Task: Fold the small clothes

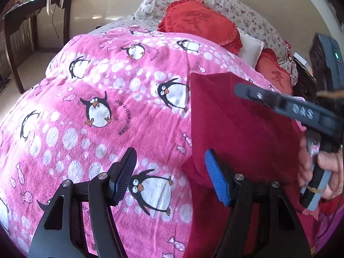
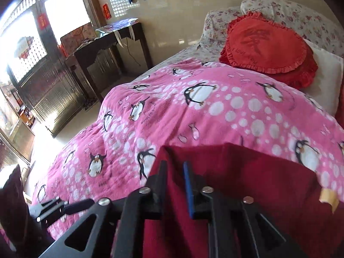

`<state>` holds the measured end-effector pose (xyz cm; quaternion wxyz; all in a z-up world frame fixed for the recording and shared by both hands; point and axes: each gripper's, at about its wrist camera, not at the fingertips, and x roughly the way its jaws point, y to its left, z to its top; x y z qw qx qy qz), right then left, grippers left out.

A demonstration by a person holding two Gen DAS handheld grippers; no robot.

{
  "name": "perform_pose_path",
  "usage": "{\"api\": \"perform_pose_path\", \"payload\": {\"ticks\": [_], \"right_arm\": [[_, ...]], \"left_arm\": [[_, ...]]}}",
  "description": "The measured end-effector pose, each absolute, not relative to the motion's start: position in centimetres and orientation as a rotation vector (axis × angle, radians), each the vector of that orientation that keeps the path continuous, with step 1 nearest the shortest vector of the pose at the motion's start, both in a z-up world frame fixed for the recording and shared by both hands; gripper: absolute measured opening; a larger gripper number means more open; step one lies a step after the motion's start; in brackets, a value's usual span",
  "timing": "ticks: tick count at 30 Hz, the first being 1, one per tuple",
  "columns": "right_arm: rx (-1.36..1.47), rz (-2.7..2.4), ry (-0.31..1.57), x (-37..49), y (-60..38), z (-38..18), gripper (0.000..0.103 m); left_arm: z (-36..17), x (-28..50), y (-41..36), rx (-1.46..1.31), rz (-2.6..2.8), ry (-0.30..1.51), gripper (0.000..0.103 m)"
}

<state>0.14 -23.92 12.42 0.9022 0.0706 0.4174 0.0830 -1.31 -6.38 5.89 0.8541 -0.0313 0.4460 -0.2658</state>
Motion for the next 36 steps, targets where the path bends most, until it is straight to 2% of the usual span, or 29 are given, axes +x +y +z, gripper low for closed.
{"api": "perform_pose_path", "payload": {"ticks": [1, 2, 6, 10, 12, 14, 17, 25, 26, 28, 29, 30, 33, 36], "right_arm": [[0.128, 0.143, 0.857, -1.8, -25.0, 12.9, 0.047], [0.110, 0.107, 0.847, -3.9, -26.3, 13.2, 0.048], [0.027, -0.019, 0.900, -8.5, -31.1, 12.4, 0.048], [-0.042, -0.041, 0.962, -9.8, -33.0, 10.3, 0.047], [-0.099, -0.058, 0.963, -9.4, -32.6, 9.5, 0.019], [-0.158, -0.066, 0.963, -9.0, -31.7, 9.5, 0.004], [-0.211, -0.088, 0.914, -9.7, -31.2, 10.9, 0.003], [-0.064, -0.185, 0.899, -9.4, -33.6, 10.9, 0.004], [-0.057, -0.181, 0.897, -9.8, -33.6, 11.2, 0.008], [-0.022, -0.195, 0.888, -11.7, -33.9, 12.3, 0.022], [0.000, -0.214, 0.874, -12.8, -34.2, 12.7, 0.033], [0.029, -0.241, 0.857, -14.1, -34.7, 13.1, 0.039], [0.131, -0.322, 0.825, -18.2, -37.0, 13.7, 0.040], [0.203, -0.435, 0.875, -20.8, -39.7, 12.2, 0.040]], "left_arm": [[6.2, -1.4, -6.7, -0.060, -0.569, 0.927, 0.066], [6.5, -1.5, -7.1, -0.052, -0.580, 0.917, 0.066], [7.0, -1.9, -9.4, -0.024, -0.621, 0.905, 0.066], [6.2, -2.4, -12.0, 0.042, -0.637, 0.930, 0.066], [5.7, -2.5, -12.8, 0.066, -0.642, 0.951, 0.066], [5.4, -2.6, -13.2, 0.086, -0.633, 0.958, 0.066], [5.1, -2.5, -13.5, 0.087, -0.622, 0.954, 0.066], [4.7, -2.4, -14.0, 0.095, -0.597, 0.964, 0.066], [5.1, -2.6, -13.9, 0.092, -0.601, 0.949, 0.066], [5.8, -2.8, -13.7, 0.082, -0.611, 0.925, 0.066], [6.1, -2.9, -13.8, 0.077, -0.620, 0.914, 0.066], [6.4, -3.0, -14.0, 0.075, -0.629, 0.902, 0.066], [6.4, -3.2, -15.1, 0.085, -0.650, 0.895, 0.066], [5.2, -3.2, -16.8, 0.112, -0.674, 0.926, 0.066]]}}
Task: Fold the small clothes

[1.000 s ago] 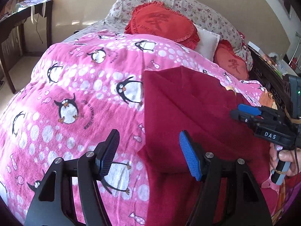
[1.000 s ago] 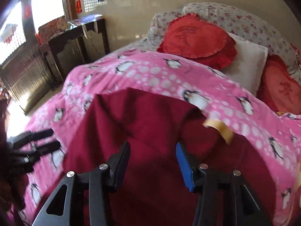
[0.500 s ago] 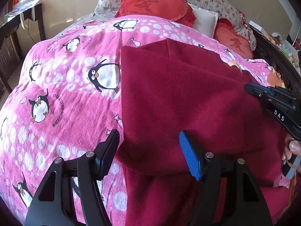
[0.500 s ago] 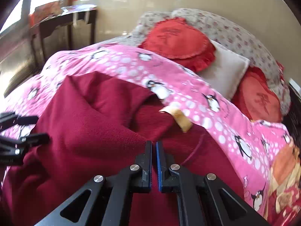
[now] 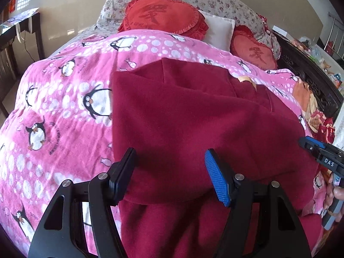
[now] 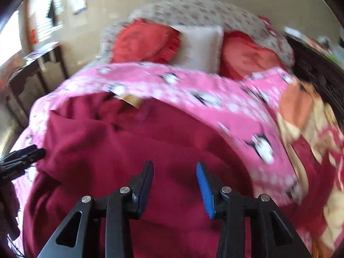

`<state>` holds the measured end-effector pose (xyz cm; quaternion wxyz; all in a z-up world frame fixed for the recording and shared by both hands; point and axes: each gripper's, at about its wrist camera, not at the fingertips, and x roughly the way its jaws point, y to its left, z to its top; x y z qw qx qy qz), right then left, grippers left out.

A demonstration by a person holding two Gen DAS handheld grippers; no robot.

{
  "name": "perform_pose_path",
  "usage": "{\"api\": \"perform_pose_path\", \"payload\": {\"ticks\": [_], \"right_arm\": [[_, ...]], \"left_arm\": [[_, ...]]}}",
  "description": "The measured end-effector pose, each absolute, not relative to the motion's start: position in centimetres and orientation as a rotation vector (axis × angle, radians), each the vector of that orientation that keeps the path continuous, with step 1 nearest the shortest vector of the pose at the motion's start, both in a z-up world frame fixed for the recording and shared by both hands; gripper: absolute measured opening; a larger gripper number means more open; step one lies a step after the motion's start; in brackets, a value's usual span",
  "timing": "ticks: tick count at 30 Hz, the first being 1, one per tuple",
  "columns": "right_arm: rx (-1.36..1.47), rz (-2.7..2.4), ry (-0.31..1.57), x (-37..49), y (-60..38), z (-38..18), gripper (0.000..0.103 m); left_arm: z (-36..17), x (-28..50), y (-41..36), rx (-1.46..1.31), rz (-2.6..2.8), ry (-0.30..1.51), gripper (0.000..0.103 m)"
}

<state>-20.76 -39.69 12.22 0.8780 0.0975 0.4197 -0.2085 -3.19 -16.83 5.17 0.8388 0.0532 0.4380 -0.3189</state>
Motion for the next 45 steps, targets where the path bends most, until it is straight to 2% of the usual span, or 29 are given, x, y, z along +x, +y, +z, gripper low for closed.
{"api": "perform_pose_path", "payload": {"ticks": [4, 10, 13, 15, 19, 22, 25, 27, 31, 32, 35, 37, 38, 45], "right_arm": [[0.306, -0.453, 0.901, -22.1, -42.1, 9.6, 0.041], [0.284, -0.481, 0.849, -23.4, -41.0, 11.8, 0.041], [0.309, -0.486, 0.924, -23.2, -41.3, 9.7, 0.041], [0.333, -0.478, 0.908, -23.2, -41.7, 9.4, 0.042], [0.376, -0.505, 0.861, -25.1, -42.8, 11.5, 0.044], [0.378, -0.638, 0.833, -27.1, -45.6, 12.8, 0.055], [0.405, -0.812, 0.796, -29.3, -49.4, 13.8, 0.060], [0.434, -0.922, 0.775, -30.6, -52.1, 14.0, 0.074], [0.502, -1.016, 0.874, -31.7, -56.8, 12.0, 0.074], [0.520, -1.009, 0.892, -31.6, -57.5, 11.4, 0.073], [0.575, -0.957, 0.927, -32.4, -58.7, 9.4, 0.023], [0.558, -0.939, 0.883, -33.7, -58.0, 10.0, 0.008], [0.555, -0.932, 0.858, -34.3, -57.5, 10.5, 0.004], [0.528, -0.859, 0.629, -42.1, -51.6, 17.6, 0.004]], "left_arm": [[3.9, -3.9, -18.5, 0.218, -0.646, 0.917, 0.067], [5.2, -3.9, -18.0, 0.169, -0.652, 0.943, 0.066], [4.7, -3.9, -18.2, 0.178, -0.646, 0.968, 0.066], [4.9, -4.4, -17.9, 0.171, -0.643, 0.968, 0.066], [5.4, -5.1, -17.2, 0.145, -0.650, 0.971, 0.066], [5.6, -5.5, -16.8, 0.127, -0.653, 0.976, 0.066], [5.5, -5.8, -16.7, 0.121, -0.657, 0.982, 0.066], [5.4, -6.0, -16.8, 0.128, -0.657, 0.983, 0.066], [5.3, -6.1, -16.8, 0.132, -0.655, 0.986, 0.066], [5.3, -6.0, -16.8, 0.132, -0.655, 0.988, 0.066], [5.2, -6.0, -16.8, 0.131, -0.658, 0.990, 0.066], [5.1, -6.0, -16.7, 0.132, -0.659, 0.991, 0.066], [5.1, -5.9, -16.7, 0.132, -0.660, 0.992, 0.066], [5.4, -6.0, -15.9, 0.097, -0.658, 0.998, 0.066]]}}
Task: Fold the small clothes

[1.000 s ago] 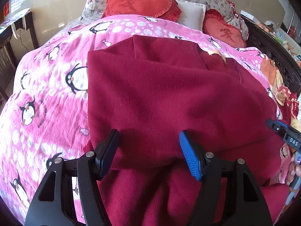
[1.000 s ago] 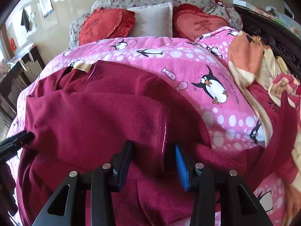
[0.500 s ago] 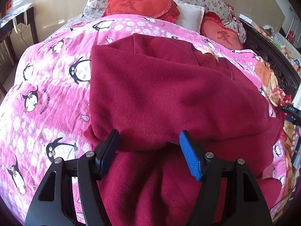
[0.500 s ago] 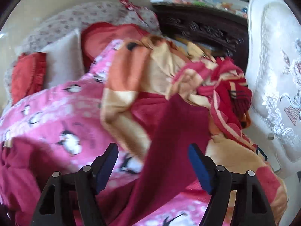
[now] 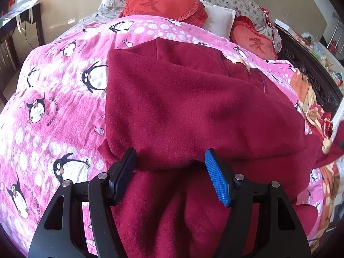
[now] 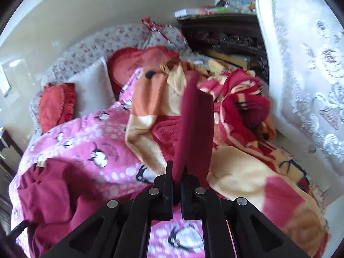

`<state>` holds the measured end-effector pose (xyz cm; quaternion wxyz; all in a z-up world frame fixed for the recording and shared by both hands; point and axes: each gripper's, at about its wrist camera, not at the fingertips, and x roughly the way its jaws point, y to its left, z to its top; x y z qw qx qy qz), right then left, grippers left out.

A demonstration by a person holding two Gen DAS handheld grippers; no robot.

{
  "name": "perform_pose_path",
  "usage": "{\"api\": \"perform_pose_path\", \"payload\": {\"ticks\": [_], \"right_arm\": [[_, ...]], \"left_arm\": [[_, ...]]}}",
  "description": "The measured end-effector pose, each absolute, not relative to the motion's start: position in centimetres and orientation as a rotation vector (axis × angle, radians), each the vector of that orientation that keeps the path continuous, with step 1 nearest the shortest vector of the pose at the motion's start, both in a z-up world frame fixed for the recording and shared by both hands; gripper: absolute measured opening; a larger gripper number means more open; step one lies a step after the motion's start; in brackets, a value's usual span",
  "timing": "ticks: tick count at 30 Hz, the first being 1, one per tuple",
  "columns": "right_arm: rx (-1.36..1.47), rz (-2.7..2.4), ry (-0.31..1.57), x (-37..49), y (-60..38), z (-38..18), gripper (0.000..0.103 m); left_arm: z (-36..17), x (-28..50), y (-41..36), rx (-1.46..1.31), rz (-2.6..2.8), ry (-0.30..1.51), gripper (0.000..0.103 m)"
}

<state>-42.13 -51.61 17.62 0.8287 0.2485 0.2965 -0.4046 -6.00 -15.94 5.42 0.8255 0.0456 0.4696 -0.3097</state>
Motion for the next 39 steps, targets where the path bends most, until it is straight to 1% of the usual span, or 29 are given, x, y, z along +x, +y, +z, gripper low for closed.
{"api": "perform_pose_path", "payload": {"ticks": [2, 5, 7, 8, 9, 13, 14, 15, 16, 17, 19, 21, 23, 27, 32, 34, 35, 36, 39], "right_arm": [[0.539, -0.830, 0.639, -44.1, -50.0, 17.9, 0.004], [0.529, -0.866, 0.750, -45.7, -48.4, 16.2, 0.005], [0.555, -0.965, 0.815, -48.7, -48.1, 14.8, 0.012], [0.580, -0.987, 0.809, -49.8, -48.0, 14.7, 0.019], [0.613, -1.031, 0.779, -51.5, -47.8, 15.0, 0.023], [0.587, -1.130, 0.694, -53.8, -47.4, 17.6, 0.025], [0.584, -1.110, 0.677, -53.7, -47.2, 18.4, 0.032], [0.580, -1.076, 0.668, -53.4, -47.1, 18.9, 0.043], [0.578, -1.021, 0.663, -52.7, -46.9, 19.3, 0.049], [0.577, -0.962, 0.663, -51.9, -46.6, 19.4, 0.052], [0.588, -0.824, 0.684, -49.1, -46.4, 18.7, 0.052], [0.684, -0.689, 0.711, -46.7, -46.5, 17.0, 0.052], [0.748, -0.683, 0.727, -45.7, -46.4, 16.0, 0.052], [0.734, -0.764, 0.653, -45.7, -46.0, 17.5, 0.052], [0.636, -0.836, 0.578, -46.3, -45.7, 21.0, 0.053], [0.612, -0.794, 0.531, -45.9, -45.1, 22.2, 0.058], [0.622, -0.763, 0.522, -45.7, -44.9, 22.4, 0.070], [0.650, -0.721, 0.526, -45.3, -44.9, 22.1, 0.079], [0.789, -0.678, 0.644, -43.4, -46.2, 18.5, 0.079]], "left_arm": [[5.6, -6.1, -15.7, 0.094, -0.659, 0.996, 0.066], [5.8, -6.3, -15.4, 0.090, -0.662, 0.995, 0.066], [6.0, -6.5, -15.4, 0.086, -0.665, 0.993, 0.066], [6.0, -6.6, -15.3, 0.087, -0.666, 0.992, 0.066], [6.1, -6.7, -15.4, 0.089, -0.667, 0.992, 0.066], [6.1, -7.1, -15.8, 0.097, -0.673, 0.992, 0.066], [6.1, -7.2, -15.9, 0.098, -0.675, 0.991, 0.066], [6.1, -7.3, -15.9, 0.097, -0.676, 0.989, 0.066], [6.1, -7.4, -16.0, 0.096, -0.677, 0.989, 0.066], [6.2, -7.5, -16.2, 0.096, -0.679, 0.990, 0.066], [6.2, -7.6, -16.4, 0.103, -0.683, 0.992, 0.067], [6.3, -7.7, -16.6, 0.119, -0.688, 0.991, 0.066], [6.5, -7.7, -16.6, 0.129, -0.693, 0.985, 0.066], [6.4, -7.3, -16.4, 0.130, -0.685, 0.980, 0.066], [5.9, -6.9, -16.2, 0.099, -0.675, 0.995, 0.066], [5.8, -7.0, -16.2, 0.096, -0.676, 0.996, 0.066], [5.8, -7.1, -16.2, 0.098, -0.678, 0.996, 0.066], [5.8, -7.2, -16.3, 0.101, -0.681, 0.994, 0.066], [5.9, -7.3, -16.2, 0.102, -0.687, 0.992, 0.066]]}}
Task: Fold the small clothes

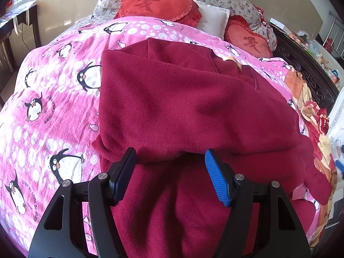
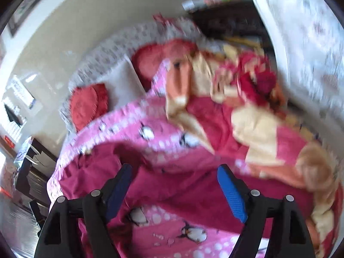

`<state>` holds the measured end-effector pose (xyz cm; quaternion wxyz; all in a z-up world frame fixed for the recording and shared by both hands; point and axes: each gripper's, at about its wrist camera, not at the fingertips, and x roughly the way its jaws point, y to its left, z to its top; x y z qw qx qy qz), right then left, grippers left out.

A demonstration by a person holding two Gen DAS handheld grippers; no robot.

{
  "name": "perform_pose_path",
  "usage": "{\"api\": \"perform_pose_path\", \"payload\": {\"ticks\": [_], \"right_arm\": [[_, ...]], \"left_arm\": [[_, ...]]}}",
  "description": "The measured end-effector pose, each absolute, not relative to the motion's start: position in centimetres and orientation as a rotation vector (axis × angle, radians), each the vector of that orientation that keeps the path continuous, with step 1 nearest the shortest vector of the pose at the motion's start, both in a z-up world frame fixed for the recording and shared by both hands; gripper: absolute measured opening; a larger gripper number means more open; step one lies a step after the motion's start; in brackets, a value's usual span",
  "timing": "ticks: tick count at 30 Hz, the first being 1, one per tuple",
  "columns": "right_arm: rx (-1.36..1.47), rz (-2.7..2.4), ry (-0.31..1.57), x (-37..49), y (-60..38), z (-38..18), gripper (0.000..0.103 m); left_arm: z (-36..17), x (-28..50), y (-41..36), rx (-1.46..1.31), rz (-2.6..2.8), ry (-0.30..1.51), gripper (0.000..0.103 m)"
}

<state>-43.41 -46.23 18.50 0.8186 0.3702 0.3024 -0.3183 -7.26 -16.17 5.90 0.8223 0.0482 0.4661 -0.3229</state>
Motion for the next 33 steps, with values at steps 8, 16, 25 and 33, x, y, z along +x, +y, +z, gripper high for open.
{"api": "perform_pose_path", "payload": {"ticks": [8, 16, 25, 33], "right_arm": [[1.275, -0.705, 0.621, -43.2, -51.0, 9.3, 0.079], [1.102, -0.854, 0.625, -46.6, -50.3, 12.0, 0.079], [0.791, -1.039, 0.730, -53.5, -49.9, 15.8, 0.075], [0.697, -1.055, 0.866, -55.8, -48.9, 12.9, 0.059]], "left_arm": [[5.9, -7.4, -16.0, 0.116, -0.688, 0.995, 0.066], [5.3, -7.3, -16.0, 0.112, -0.686, 0.996, 0.066], [5.4, -7.4, -15.8, 0.103, -0.684, 0.999, 0.066], [5.3, -7.8, -16.2, 0.121, -0.690, 1.004, 0.066]]}}
